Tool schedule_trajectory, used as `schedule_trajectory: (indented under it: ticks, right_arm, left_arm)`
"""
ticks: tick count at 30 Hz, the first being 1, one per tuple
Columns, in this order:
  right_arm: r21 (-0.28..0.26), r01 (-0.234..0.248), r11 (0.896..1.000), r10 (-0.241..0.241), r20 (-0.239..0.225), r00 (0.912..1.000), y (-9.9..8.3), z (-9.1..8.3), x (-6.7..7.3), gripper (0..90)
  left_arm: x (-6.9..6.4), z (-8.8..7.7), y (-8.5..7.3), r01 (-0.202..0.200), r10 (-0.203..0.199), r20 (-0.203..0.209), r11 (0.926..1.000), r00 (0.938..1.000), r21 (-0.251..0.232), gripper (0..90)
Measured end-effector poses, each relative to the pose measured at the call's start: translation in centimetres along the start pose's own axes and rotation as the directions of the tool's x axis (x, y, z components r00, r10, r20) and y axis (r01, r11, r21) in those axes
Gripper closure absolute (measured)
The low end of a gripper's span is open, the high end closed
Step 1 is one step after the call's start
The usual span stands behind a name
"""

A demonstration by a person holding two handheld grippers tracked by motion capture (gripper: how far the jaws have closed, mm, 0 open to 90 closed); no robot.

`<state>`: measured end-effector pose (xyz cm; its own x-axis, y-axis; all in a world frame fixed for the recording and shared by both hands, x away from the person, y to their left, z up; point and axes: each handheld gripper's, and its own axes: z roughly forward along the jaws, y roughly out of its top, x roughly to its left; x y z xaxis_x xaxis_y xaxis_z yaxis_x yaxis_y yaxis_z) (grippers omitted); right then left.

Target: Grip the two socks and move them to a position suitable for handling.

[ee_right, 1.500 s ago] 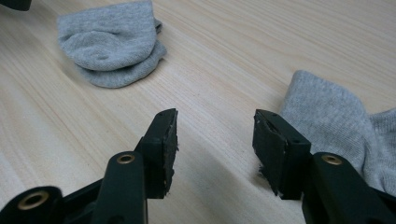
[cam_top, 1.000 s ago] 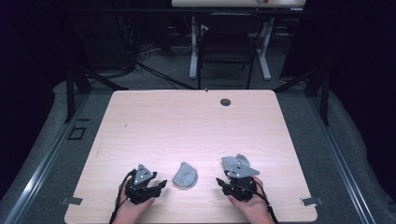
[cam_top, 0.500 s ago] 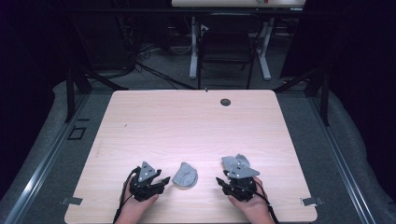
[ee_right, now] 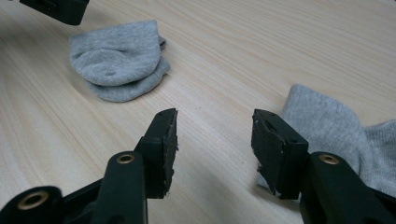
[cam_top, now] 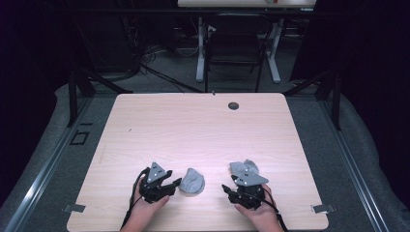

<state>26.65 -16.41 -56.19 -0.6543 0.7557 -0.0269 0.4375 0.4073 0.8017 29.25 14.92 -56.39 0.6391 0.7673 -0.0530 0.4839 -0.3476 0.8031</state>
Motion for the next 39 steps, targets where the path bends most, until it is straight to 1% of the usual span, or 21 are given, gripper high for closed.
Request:
schedule_trajectory:
  ticks: [1,2,4,5,6,7,8,9,10,11,12,13,15,16,19,21,27,31,33,37,39]
  right_arm:
    - [0.000,0.000,1.000,0.000,0.000,1.0000,0.0,0.0,0.0,50.6]
    - [0.009,-0.007,1.000,0.008,-0.003,1.0000,0.0,-0.1,-0.1,53.2]
    - [0.013,-0.006,1.000,0.006,0.000,1.0000,0.0,-0.1,-0.2,54.3]
    - [0.016,-0.012,1.000,0.012,-0.002,0.9999,0.0,-0.2,-0.3,56.8]
    - [0.016,-0.012,1.000,0.012,-0.002,0.9999,0.0,-0.2,-0.3,56.8]
    - [0.011,-0.020,1.000,0.020,-0.001,0.9998,-0.1,-0.3,-0.4,57.4]
    - [0.007,-0.029,1.000,0.029,0.005,0.9996,-0.1,-0.3,-0.5,58.8]
    - [0.010,-0.030,1.000,0.030,0.008,0.9995,-0.1,-0.3,-0.5,58.9]
    - [0.013,-0.032,0.999,0.032,0.009,0.9995,-0.1,-0.2,-0.5,58.9]
    - [0.014,-0.031,0.999,0.031,0.009,0.9995,-0.1,-0.2,-0.5,58.6]
    - [0.015,-0.031,0.999,0.030,0.009,0.9995,-0.1,-0.2,-0.5,58.3]
    - [0.016,-0.028,0.999,0.028,0.006,0.9996,-0.1,-0.1,-0.5,58.3]
    - [0.016,-0.026,1.000,0.026,0.005,0.9997,-0.1,-0.1,-0.4,58.3]
    - [0.009,-0.028,1.000,0.028,0.006,0.9996,-0.1,-0.1,-0.4,58.2]
    - [0.010,-0.025,1.000,0.025,0.007,0.9997,-0.1,-0.1,-0.4,58.2]
    - [0.021,-0.022,1.000,0.022,0.006,0.9997,-0.1,-0.1,-0.5,58.2]
    - [0.018,-0.028,0.999,0.028,0.006,0.9996,-0.2,-0.1,-0.5,57.6]
    - [0.022,-0.026,0.999,0.026,0.003,0.9997,-0.2,-0.1,-0.5,57.4]
    - [0.022,-0.025,0.999,0.025,0.000,0.9997,-0.2,-0.1,-0.5,57.3]
    - [0.022,-0.027,0.999,0.027,-0.001,0.9996,-0.2,-0.1,-0.6,56.7]
    - [0.023,-0.030,0.999,0.031,-0.006,0.9995,-0.2,-0.1,-0.6,56.2]
  left_arm:
    - [0.0,0.0,0.0,0.000,0.000,0.000,1.0000,1.0000,0.000,56.7]
    - [-0.1,0.2,0.1,-0.010,0.010,0.011,0.9999,0.9999,0.013,58.6]
    - [-0.3,0.4,0.1,-0.015,0.015,0.005,0.9998,0.9999,0.016,62.6]
    - [-0.4,0.5,0.1,-0.026,0.026,0.002,0.9995,0.9997,0.018,65.2]
    - [-0.5,0.6,0.1,-0.031,0.031,0.002,0.9994,0.9995,0.017,65.2]
    - [-0.6,0.7,0.1,-0.037,0.037,0.000,0.9992,0.9993,0.017,69.5]
    - [-0.6,0.7,0.2,-0.044,0.044,0.004,0.9988,0.9990,0.022,71.6]
    - [-0.9,0.9,0.1,-0.046,0.045,0.012,0.9986,0.9989,0.025,73.3]
    - [-0.9,1.0,0.1,-0.061,0.061,0.014,0.9976,0.9981,0.033,75.0]
    - [-1.0,1.0,0.1,-0.067,0.066,0.022,0.9969,0.9976,0.042,76.8]
    - [-1.2,1.1,0.0,-0.059,0.058,0.032,0.9972,0.9978,0.045,78.8]
    - [-1.3,1.2,-0.1,-0.071,0.069,0.034,0.9962,0.9970,0.051,80.4]
    - [-1.4,1.2,-0.2,-0.075,0.073,0.037,0.9954,0.9966,0.059,83.2]
    - [-1.5,1.4,-0.3,-0.085,0.082,0.042,0.9941,0.9957,0.067,83.7]
    - [-1.7,1.5,-0.5,-0.091,0.088,0.045,0.9930,0.9951,0.076,85.2]
    - [-1.8,1.6,-0.6,-0.098,0.094,0.047,0.9918,0.9944,0.082,85.3]
    - [-2.3,1.6,-0.7,-0.096,0.092,0.054,0.9917,0.9943,0.085,85.2]
    - [-2.7,1.4,-0.9,-0.094,0.088,0.066,0.9913,0.9939,0.092,84.4]
    - [-2.9,1.3,-1.0,-0.104,0.096,0.076,0.9898,0.9924,0.098,84.2]
    - [-3.1,1.1,-1.0,-0.095,0.086,0.092,0.9905,0.9921,0.099,83.9]
    - [-3.2,0.7,-0.6,-0.087,0.079,0.104,0.9930,0.9915,0.079,83.7]
